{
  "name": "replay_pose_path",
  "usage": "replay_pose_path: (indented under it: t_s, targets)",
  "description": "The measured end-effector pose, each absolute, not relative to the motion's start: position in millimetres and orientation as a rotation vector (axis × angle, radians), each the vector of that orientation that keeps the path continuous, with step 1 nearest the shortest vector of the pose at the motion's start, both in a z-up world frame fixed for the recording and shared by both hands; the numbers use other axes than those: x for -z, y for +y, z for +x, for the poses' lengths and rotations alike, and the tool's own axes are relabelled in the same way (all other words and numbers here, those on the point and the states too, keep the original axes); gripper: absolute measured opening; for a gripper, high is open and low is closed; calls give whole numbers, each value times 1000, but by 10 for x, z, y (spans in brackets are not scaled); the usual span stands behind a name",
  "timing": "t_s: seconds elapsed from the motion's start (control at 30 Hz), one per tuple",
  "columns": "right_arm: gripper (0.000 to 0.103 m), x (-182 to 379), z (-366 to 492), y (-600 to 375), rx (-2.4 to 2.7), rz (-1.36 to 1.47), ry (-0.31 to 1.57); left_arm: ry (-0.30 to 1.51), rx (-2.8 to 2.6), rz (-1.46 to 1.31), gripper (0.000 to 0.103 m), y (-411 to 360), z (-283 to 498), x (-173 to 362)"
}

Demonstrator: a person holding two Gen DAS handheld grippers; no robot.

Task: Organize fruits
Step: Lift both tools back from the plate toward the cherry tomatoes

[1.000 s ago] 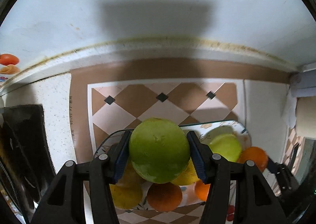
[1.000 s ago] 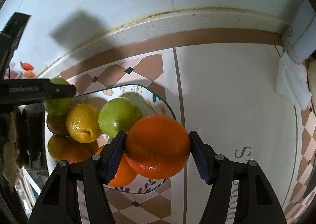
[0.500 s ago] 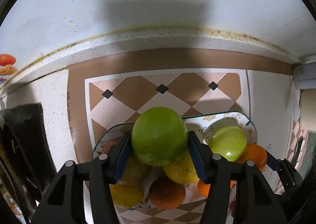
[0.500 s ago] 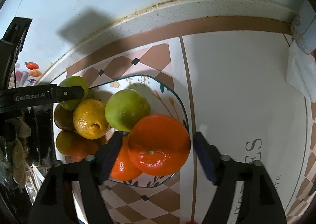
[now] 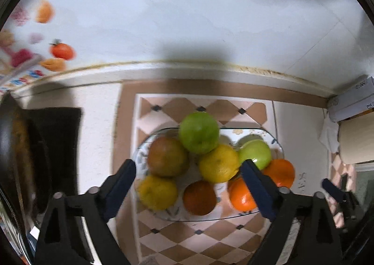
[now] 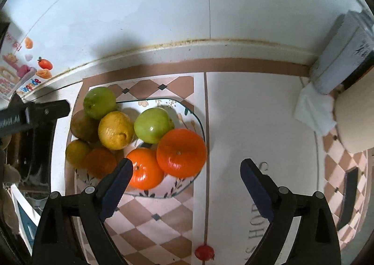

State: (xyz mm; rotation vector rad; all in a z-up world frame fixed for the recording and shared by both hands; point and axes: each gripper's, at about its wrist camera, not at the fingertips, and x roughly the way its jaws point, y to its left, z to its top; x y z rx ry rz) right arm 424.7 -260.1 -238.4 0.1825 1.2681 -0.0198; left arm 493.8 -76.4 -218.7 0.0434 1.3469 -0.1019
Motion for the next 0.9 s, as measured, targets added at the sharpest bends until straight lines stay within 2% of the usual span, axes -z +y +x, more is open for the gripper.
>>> replay_pose_path:
  t_s: [0.53, 0.9]
  targets:
    - [96, 1696, 3443, -2442, 31, 145, 1141, 1150, 46, 39, 93, -389, 3819, 1595]
    - [96, 1032, 2764, -2320, 23, 123, 1014, 1037, 67, 42, 93, -354, 3118, 1124]
